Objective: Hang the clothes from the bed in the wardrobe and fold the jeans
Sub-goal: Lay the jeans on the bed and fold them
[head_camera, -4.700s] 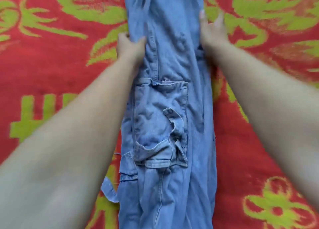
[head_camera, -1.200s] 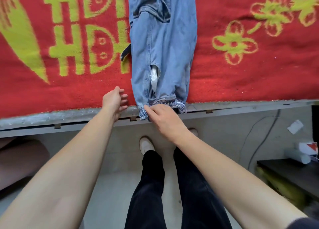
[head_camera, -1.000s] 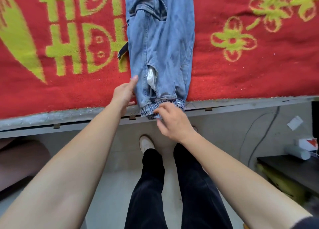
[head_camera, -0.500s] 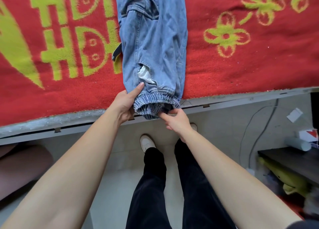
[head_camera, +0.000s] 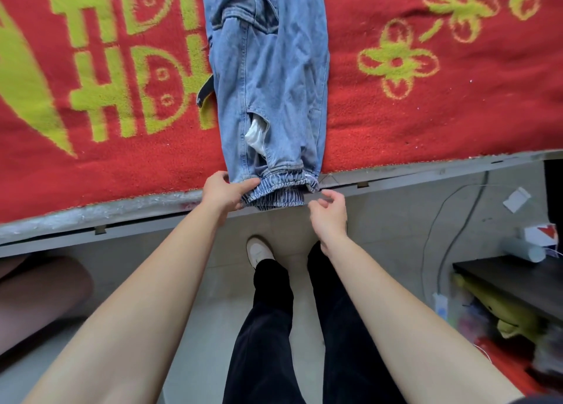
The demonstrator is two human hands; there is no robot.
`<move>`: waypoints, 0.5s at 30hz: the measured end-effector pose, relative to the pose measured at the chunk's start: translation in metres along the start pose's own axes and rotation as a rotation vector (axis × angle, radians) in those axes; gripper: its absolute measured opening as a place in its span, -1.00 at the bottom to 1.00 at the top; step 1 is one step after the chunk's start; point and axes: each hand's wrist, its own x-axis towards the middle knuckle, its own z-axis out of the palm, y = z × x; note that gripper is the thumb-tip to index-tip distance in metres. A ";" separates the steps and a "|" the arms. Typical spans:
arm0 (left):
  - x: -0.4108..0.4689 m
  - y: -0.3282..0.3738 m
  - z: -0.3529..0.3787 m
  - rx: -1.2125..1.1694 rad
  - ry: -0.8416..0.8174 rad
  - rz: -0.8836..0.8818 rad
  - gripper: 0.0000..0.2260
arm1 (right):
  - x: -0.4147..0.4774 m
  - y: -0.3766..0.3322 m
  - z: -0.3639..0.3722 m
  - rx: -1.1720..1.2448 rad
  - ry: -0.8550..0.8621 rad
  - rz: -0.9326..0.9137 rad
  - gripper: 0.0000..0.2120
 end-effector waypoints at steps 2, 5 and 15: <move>-0.006 -0.007 0.006 0.285 0.250 0.157 -0.36 | 0.002 0.002 -0.004 -0.378 0.064 -0.392 -0.67; -0.021 -0.022 0.013 0.616 0.477 0.618 -0.44 | 0.016 -0.005 -0.008 -0.610 -0.057 -0.579 -0.59; -0.025 -0.033 0.019 0.461 0.242 0.772 -0.85 | 0.015 0.003 -0.045 -0.779 0.121 -0.769 -0.87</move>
